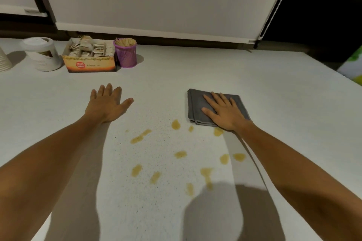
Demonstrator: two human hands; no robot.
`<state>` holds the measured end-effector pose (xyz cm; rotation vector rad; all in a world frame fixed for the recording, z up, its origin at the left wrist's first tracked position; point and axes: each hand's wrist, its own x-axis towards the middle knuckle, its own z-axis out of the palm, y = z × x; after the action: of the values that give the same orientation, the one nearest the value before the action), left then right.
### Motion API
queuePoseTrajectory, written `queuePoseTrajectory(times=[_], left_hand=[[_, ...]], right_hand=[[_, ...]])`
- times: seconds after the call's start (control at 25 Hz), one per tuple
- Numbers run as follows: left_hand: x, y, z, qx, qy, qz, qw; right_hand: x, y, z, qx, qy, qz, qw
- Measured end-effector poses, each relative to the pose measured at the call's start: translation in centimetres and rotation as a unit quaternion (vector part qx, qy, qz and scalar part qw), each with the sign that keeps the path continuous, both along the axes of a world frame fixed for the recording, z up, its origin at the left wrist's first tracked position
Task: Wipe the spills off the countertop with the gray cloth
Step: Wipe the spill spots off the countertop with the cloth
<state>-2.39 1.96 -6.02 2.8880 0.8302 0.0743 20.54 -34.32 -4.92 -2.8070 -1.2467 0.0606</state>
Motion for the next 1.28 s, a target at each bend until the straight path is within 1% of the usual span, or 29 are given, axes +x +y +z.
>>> queuePoseTrajectory(times=[0.2,0.44,0.56,0.64,0.72,0.88,1.0,1.12,1.28], left_hand=[[-1.6,-1.4,0.5,-0.005,-0.006,-0.007,1.000],[-4.8,-3.0,0.0,-0.013,-0.017,-0.003,1.000],[-6.8,-3.8,-0.2,-0.011,-0.013,-0.002,1.000],[-8.0,-3.9,0.1,-0.018,0.010,-0.017,1.000],[-9.5,-3.7,0.5,-0.024,0.041,-0.015,0.999],[-12.7,-2.4,1.0,-0.017,0.069,0.065,0.995],[-14.0,-1.0,1.2,-0.011,0.062,0.132,0.989],[-13.9,0.4,1.0,-0.020,0.055,0.153,0.986],[-13.2,1.2,0.2,-0.021,0.035,0.159,0.986]], right_hand=[[-7.6,-6.8,0.1,0.001,-0.003,-0.023,1.000],[-17.1,-13.8,0.4,0.010,-0.017,0.021,1.000],[-21.3,-17.0,0.0,0.010,-0.029,0.066,0.997],[-23.4,-18.6,-0.1,0.012,-0.027,0.109,0.994],[-24.8,-19.1,-0.1,-0.001,-0.055,0.168,0.984],[-26.9,-16.1,0.1,-0.031,-0.092,0.276,0.956],[-28.5,-12.3,-0.4,-0.036,-0.119,0.318,0.940],[-29.4,-7.8,-0.2,-0.036,-0.079,0.324,0.942],[-29.1,-0.9,0.2,0.012,0.008,0.316,0.949]])
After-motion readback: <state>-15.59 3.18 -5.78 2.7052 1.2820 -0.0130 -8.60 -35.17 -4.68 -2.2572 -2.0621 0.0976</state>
